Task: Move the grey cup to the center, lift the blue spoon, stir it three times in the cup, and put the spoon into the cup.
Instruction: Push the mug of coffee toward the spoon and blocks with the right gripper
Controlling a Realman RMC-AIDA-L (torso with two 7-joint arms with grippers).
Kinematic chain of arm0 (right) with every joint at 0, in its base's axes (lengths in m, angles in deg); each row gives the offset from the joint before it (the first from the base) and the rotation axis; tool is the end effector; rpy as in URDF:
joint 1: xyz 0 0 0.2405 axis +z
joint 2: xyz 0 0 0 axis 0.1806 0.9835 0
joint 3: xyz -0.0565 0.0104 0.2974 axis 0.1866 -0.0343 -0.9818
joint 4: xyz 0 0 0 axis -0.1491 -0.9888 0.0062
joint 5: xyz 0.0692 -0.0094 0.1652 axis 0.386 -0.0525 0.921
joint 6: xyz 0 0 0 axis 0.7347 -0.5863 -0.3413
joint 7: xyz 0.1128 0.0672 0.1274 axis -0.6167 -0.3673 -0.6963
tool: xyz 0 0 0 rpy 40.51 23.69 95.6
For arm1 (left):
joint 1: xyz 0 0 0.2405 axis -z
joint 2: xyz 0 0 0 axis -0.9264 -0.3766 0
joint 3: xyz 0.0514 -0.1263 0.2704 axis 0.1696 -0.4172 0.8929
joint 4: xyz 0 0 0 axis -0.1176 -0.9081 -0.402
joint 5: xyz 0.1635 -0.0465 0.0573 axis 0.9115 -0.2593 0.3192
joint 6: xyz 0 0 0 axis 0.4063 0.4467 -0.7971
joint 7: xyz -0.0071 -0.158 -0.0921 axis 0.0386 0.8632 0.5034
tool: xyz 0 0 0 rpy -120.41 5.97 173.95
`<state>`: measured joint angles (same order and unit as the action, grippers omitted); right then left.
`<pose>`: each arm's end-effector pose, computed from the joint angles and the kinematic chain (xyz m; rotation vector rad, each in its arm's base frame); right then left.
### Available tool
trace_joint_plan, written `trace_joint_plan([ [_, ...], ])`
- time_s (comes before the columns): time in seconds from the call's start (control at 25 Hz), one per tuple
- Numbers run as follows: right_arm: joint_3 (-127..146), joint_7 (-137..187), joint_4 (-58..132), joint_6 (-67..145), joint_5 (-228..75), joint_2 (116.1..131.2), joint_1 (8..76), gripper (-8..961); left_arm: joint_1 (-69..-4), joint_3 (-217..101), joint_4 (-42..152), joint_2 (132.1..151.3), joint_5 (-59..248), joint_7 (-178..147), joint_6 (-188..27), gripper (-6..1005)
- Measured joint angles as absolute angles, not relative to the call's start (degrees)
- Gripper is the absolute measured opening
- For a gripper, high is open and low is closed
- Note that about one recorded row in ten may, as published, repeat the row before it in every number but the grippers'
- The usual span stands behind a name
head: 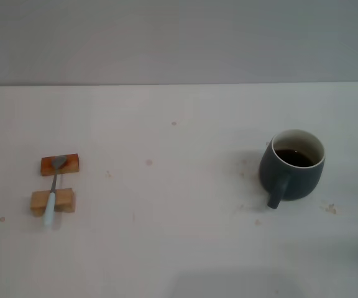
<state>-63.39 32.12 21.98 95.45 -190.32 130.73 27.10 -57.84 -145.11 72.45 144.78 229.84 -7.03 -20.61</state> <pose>0.4137 0.3261 0.0222 -1.2641 0.6133 0.4448 -0.4286 0.2947 0.0582 -1.1674 -0.6485 -0.6043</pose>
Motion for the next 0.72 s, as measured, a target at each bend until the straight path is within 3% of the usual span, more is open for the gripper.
trace_joint_plan([
  [0.72,-53.69,32.86,22.15,96.9,-190.69,130.55,25.89,52,-58.84,-145.11,72.43,144.89,229.84,-6.85,-19.18,795],
])
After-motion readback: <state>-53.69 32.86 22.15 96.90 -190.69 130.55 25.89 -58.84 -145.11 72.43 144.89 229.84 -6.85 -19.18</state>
